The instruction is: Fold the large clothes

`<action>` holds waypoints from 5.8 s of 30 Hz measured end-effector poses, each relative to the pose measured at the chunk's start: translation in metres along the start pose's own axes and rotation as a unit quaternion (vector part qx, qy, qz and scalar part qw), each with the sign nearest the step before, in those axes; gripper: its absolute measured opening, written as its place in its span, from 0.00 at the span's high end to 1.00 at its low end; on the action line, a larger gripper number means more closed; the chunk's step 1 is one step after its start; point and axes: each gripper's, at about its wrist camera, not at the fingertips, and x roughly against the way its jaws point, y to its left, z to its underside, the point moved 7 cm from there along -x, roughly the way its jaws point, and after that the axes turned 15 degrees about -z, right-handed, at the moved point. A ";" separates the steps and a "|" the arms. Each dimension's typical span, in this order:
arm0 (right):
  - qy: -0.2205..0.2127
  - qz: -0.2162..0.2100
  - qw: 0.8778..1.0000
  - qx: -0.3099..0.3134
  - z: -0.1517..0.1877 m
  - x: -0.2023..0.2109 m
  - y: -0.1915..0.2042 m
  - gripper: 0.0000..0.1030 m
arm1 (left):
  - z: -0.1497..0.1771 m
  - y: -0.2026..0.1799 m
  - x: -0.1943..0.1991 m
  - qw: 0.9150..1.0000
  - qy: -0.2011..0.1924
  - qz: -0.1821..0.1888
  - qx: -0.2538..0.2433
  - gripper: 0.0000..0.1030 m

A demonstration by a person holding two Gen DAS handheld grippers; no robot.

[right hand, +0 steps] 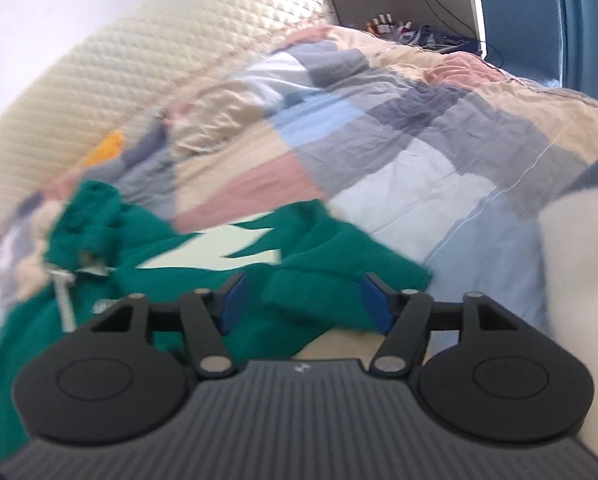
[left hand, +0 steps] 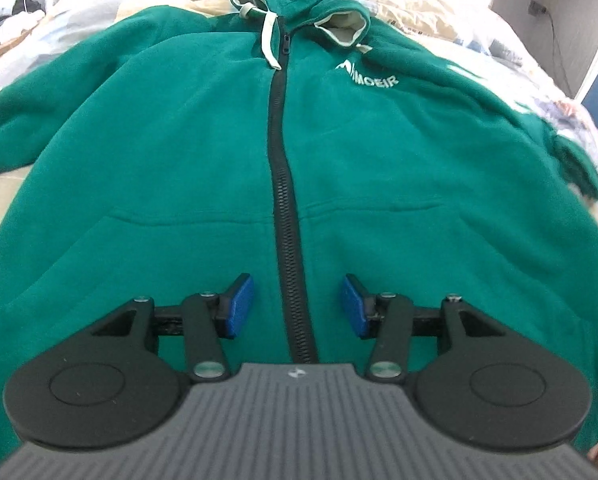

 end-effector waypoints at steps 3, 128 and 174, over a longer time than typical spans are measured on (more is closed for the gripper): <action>0.013 -0.003 1.000 -0.001 0.003 -0.022 -0.001 0.29 | -0.006 0.003 0.003 1.000 0.000 0.013 0.019 0.47; 0.041 -0.197 0.967 0.156 0.106 0.105 0.238 0.22 | -0.042 0.149 0.065 0.971 -0.122 0.057 0.196 0.46; 0.150 -0.277 0.920 -0.233 0.144 0.045 0.090 0.47 | 0.006 -0.082 0.062 0.920 0.029 0.371 0.126 0.96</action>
